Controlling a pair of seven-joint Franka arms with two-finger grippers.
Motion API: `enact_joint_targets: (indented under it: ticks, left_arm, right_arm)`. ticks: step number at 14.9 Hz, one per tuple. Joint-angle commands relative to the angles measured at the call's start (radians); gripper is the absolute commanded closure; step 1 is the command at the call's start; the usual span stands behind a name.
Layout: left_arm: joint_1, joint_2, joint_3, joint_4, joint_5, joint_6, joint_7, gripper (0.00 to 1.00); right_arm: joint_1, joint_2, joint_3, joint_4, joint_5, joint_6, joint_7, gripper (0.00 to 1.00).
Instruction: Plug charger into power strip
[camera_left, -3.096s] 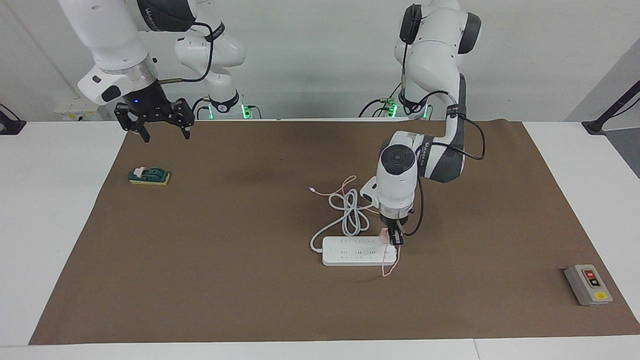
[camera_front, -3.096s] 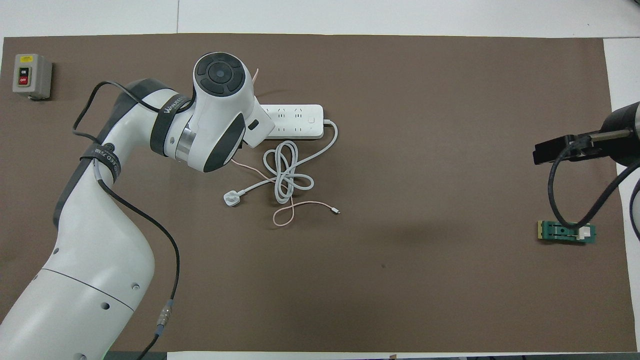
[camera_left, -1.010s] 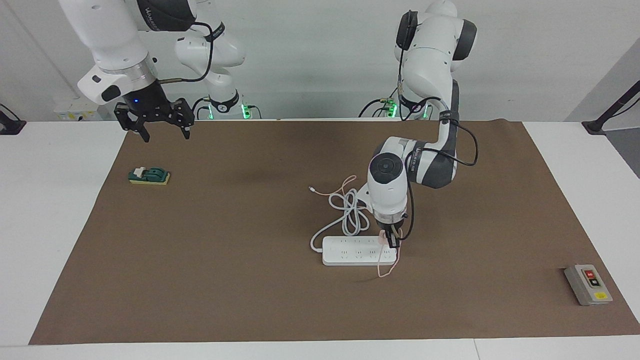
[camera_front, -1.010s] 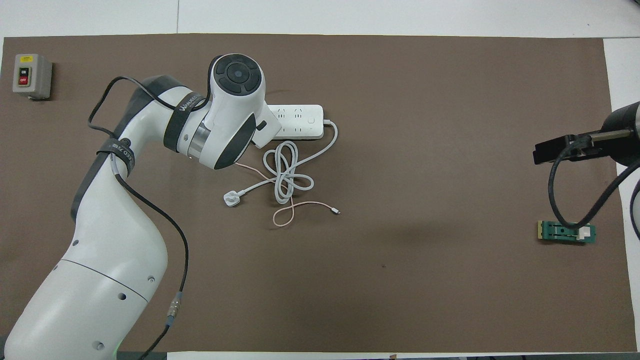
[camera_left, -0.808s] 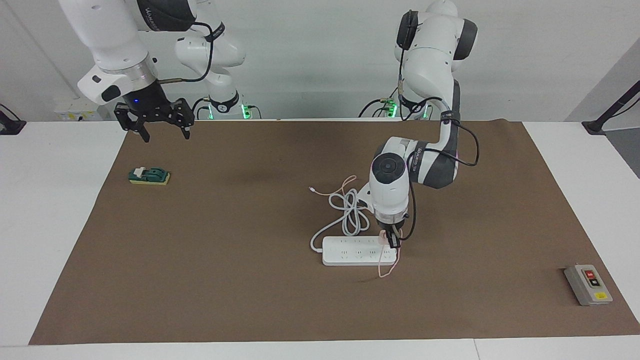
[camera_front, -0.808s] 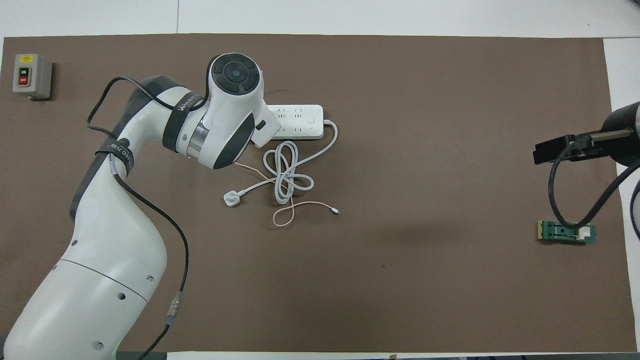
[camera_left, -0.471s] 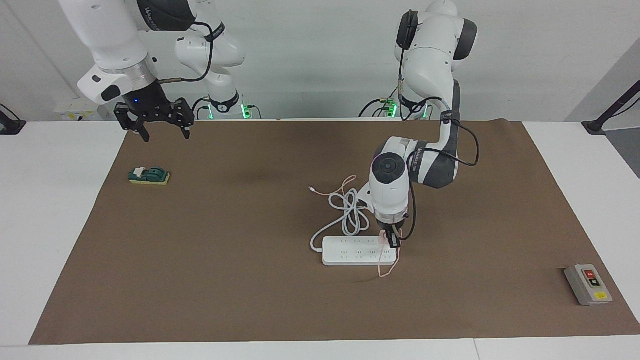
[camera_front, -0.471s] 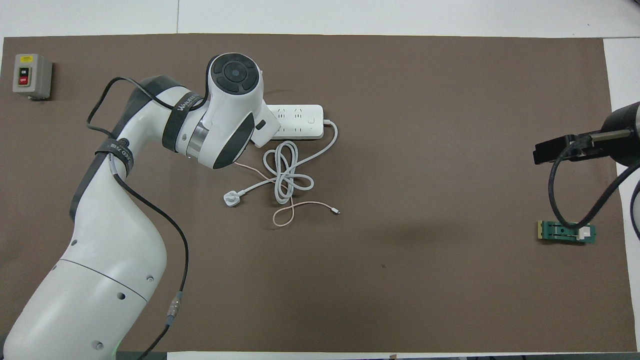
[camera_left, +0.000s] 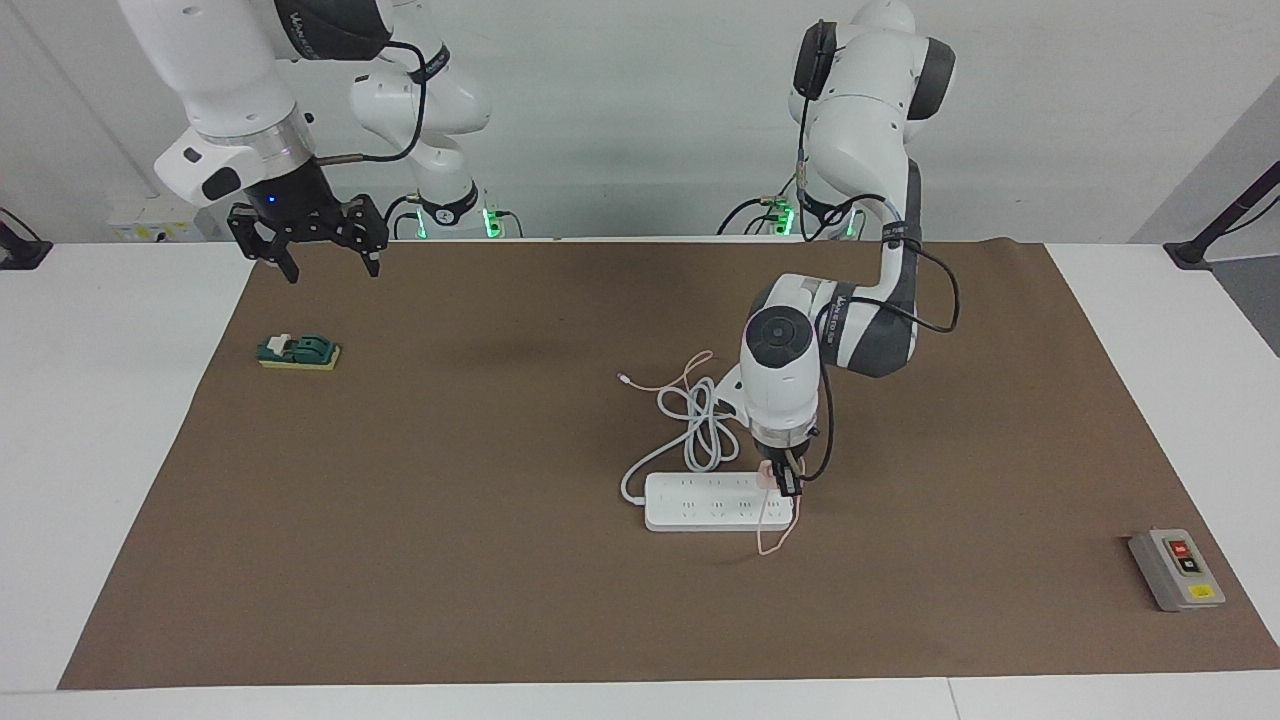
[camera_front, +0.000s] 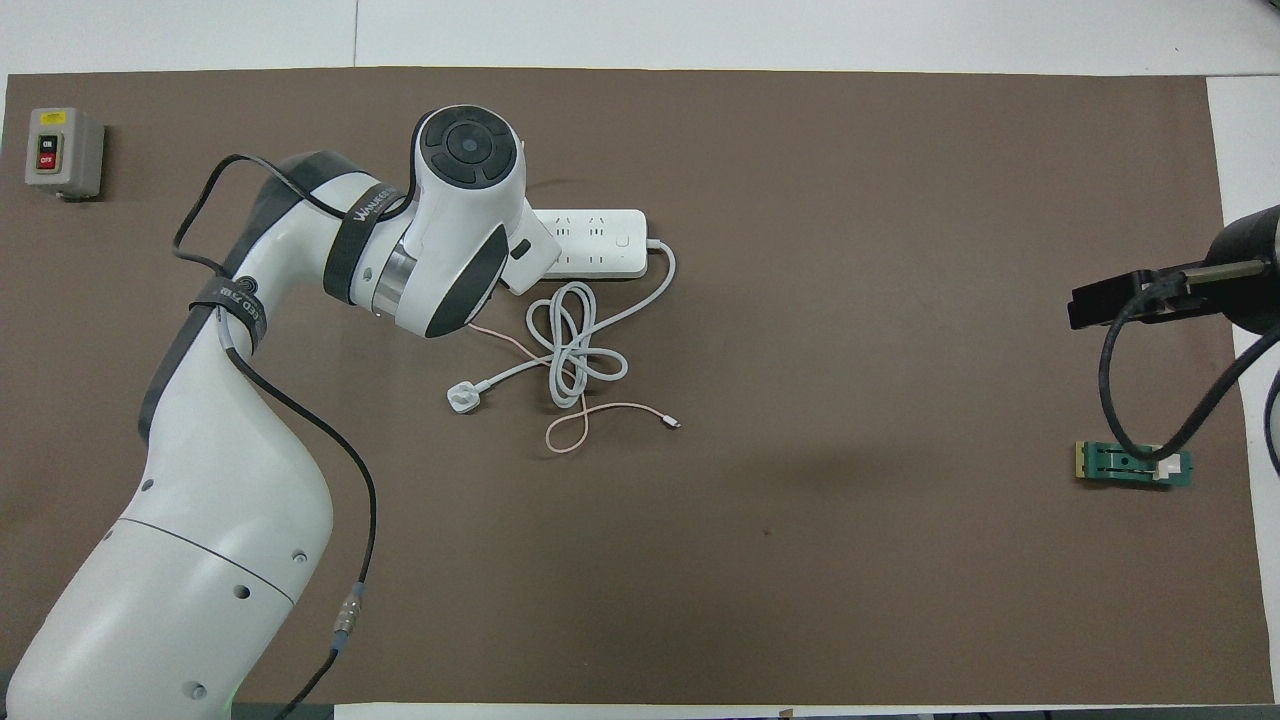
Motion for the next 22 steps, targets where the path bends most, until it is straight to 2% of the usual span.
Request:
enact_joint_targets:
  ticks: [1,4,5,6,7,8,9,10,16,20,22]
  left_arm:
    - [0.007,0.025,-0.003,-0.011,-0.02,0.07,-0.011,0.98]
    - [0.007,0.025,-0.002,-0.007,-0.02,0.07,-0.011,0.95]
    - [0.007,0.025,-0.003,-0.006,-0.02,0.07,-0.011,0.91]
    - [0.007,0.025,-0.003,-0.004,-0.02,0.073,-0.009,0.8]
    - [0.007,0.025,-0.003,-0.006,-0.02,0.082,-0.012,0.59]
    - [0.006,0.025,-0.003,-0.004,-0.021,0.088,-0.012,0.46]
    - [0.006,0.025,-0.003,-0.001,-0.021,0.09,-0.014,0.15]
    - [0.007,0.025,-0.003,0.003,-0.03,0.088,-0.014,0.0]
    - [0.013,-0.013,0.003,0.019,-0.041,0.087,-0.017,0.0]
    - [0.056,-0.104,0.001,0.011,-0.07,0.081,-0.023,0.0]
    - [0.095,-0.183,0.001,-0.006,-0.165,0.053,-0.032,0.0]
  right_arm:
    - [-0.009,-0.012,0.011,-0.007,-0.014,-0.007,0.009,0.0]
    - [-0.009,-0.012,0.011,-0.007,-0.014,-0.007,0.009,0.0]
    - [-0.009,-0.012,0.011,-0.007,-0.014,-0.007,0.009,0.0]
    - [-0.009,-0.012,0.011,-0.007,-0.014,-0.006,0.009,0.0]
    - [-0.009,-0.012,0.011,-0.005,-0.015,-0.007,0.009,0.0]
    - [-0.009,-0.012,0.011,-0.005,-0.014,-0.007,0.009,0.0]
    - [-0.009,-0.012,0.011,-0.005,-0.014,-0.007,0.009,0.0]
    - [-0.009,-0.012,0.011,-0.007,-0.014,-0.006,0.009,0.0]
    - [-0.011,-0.012,0.011,-0.007,-0.014,-0.007,0.006,0.0]
    - [-0.009,-0.012,0.011,-0.005,-0.014,-0.006,0.006,0.0]
    - [-0.009,-0.012,0.011,-0.007,-0.014,-0.006,0.007,0.0]
